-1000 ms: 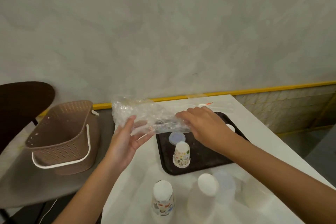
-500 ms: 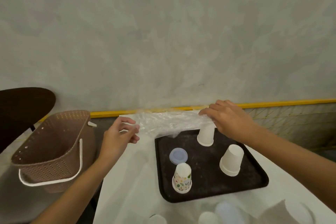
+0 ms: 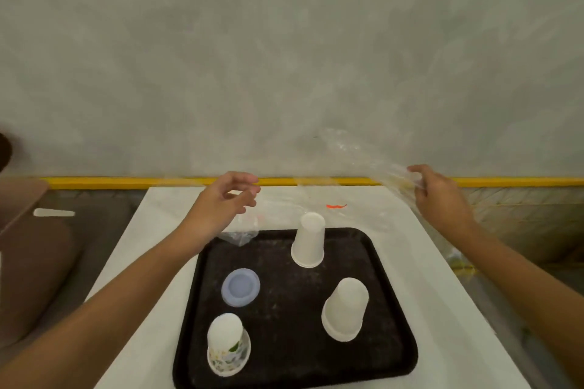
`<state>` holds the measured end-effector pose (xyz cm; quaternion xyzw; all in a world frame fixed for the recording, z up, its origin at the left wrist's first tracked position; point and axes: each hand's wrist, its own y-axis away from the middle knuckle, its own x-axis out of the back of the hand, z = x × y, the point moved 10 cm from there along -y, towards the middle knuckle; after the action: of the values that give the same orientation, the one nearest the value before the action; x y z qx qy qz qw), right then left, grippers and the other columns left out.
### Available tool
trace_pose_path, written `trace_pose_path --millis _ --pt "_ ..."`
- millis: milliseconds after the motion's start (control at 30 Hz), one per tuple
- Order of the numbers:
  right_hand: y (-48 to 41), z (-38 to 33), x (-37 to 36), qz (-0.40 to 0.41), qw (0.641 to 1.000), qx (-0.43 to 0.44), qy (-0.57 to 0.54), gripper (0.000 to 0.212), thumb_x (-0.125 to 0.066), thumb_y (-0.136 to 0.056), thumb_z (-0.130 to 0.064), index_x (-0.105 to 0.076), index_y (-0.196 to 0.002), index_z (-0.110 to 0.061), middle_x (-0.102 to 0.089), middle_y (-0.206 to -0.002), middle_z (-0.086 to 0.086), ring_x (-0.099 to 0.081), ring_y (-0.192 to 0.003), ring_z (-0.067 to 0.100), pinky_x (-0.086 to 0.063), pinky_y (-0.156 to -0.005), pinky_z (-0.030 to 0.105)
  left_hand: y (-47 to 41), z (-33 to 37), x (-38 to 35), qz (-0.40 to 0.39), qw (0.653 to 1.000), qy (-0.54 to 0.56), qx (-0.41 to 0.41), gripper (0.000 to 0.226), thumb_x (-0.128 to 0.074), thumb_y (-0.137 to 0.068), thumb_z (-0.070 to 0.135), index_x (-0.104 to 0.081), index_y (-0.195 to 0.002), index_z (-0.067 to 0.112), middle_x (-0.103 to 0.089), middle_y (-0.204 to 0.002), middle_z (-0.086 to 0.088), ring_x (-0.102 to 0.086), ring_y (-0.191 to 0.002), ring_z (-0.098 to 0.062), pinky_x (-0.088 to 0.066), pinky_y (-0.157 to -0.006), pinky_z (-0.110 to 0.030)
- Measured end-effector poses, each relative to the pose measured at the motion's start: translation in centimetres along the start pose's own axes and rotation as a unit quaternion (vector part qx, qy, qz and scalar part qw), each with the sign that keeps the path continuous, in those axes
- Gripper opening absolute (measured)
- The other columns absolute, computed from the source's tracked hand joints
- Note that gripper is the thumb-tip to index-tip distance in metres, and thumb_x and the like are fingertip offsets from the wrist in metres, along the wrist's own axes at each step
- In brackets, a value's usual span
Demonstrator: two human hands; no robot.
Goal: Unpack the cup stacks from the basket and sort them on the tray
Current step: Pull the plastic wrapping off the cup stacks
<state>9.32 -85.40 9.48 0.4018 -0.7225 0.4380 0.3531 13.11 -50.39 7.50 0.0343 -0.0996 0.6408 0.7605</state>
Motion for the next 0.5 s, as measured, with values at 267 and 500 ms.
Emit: trace_pose_path --millis 267,500 --pt "4.7 14.6 -8.1 -0.066 0.973 -0.223 -0.006 0.056 -0.039 -0.083 0.006 -0.037 -0.136 -0.013 -0.05 -0.122 0.025 -0.049 -0.11 0.043 -0.043 -0.093 0.049 -0.3 -4.0 -4.8 -0.03 0.995 -0.085 0.053 0.015 -0.053 -0.091 0.016 -0.058 -0.09 0.03 -0.065 -0.104 0.002 -0.065 -0.089 -0.015 -0.052 -0.081 -0.025" --pt "10.0 17.5 -15.1 -0.255 0.944 -0.199 0.066 0.058 -0.039 -0.089 -0.002 -0.026 -0.144 -0.018 -0.048 -0.121 0.017 -0.049 -0.11 0.033 -0.043 -0.089 0.036 0.1 -5.7 -6.3 -0.05 0.988 -0.125 0.079 0.014 -0.056 -0.09 0.015 -0.058 -0.09 0.029 -0.064 -0.109 -0.005 -0.065 -0.094 -0.018 -0.05 -0.094 -0.035"
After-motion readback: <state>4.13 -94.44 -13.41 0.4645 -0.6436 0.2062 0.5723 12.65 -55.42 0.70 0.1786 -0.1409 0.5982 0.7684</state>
